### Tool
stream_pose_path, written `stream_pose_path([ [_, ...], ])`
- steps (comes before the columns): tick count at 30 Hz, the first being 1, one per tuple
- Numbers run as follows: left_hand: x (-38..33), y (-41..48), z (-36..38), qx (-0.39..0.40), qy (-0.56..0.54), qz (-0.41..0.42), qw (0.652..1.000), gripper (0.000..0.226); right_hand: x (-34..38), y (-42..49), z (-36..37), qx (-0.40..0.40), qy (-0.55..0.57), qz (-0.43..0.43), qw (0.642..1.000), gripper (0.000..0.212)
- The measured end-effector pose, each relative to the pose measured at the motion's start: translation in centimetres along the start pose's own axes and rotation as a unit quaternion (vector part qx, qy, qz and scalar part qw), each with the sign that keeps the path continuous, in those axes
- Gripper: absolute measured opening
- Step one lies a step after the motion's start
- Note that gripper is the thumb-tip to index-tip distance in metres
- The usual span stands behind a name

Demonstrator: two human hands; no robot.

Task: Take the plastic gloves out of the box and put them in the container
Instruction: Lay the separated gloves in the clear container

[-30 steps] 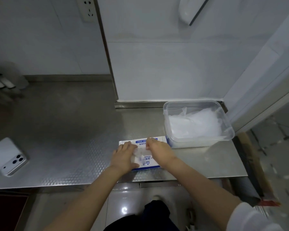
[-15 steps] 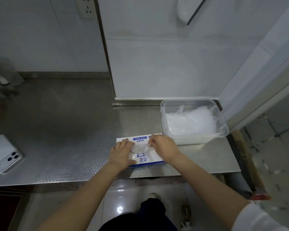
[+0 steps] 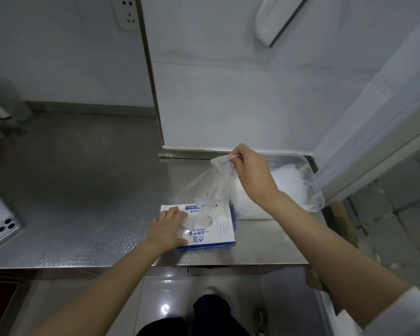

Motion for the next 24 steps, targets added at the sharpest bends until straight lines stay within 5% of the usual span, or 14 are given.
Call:
stream_pose_path([
  [4,0.3,0.6,-1.6,0.039,-0.089,0.021,0.995,0.080,-1.5,-0.2,-1.3,0.036,0.014,-0.014,0.999,0.015],
  [9,-3.0,-0.3,-7.2,-0.149,-0.323,0.086,0.931,0.067,-3.4,-0.2,-2.1,0.113,-0.017,-0.022,0.993,0.012],
  [13,-9.2,-1.0,-10.1,-0.080,-0.340,0.233,0.908,0.074,-3.6,0.2,-2.9,0.177,0.022,-0.033,0.983,0.015],
  [17,-12.5,-0.3,-11.1,-0.125,-0.365,0.275,0.881,0.021,-3.8,0.5,-4.1,0.216,0.072,-0.050,0.972,0.007],
  [21,-13.1,0.6,-11.2,-0.112,-0.471,0.210,0.849,0.018,-6.7,1.5,-6.5,0.136,0.096,-0.014,0.986,0.018],
  [24,-13.6,1.1,-11.4,-0.139,-0.525,0.177,0.821,0.019,-8.2,1.3,-7.3,0.025,0.218,0.045,0.975,0.027],
])
Point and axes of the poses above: each hand's wrist, its own y-axis towards the middle knuckle, its own z-axis out of the palm, x = y × z, the point moved 2 cm from there along y, towards the middle knuckle, and after that the axes turned 14 degrees about x, right-handed, at the moved point
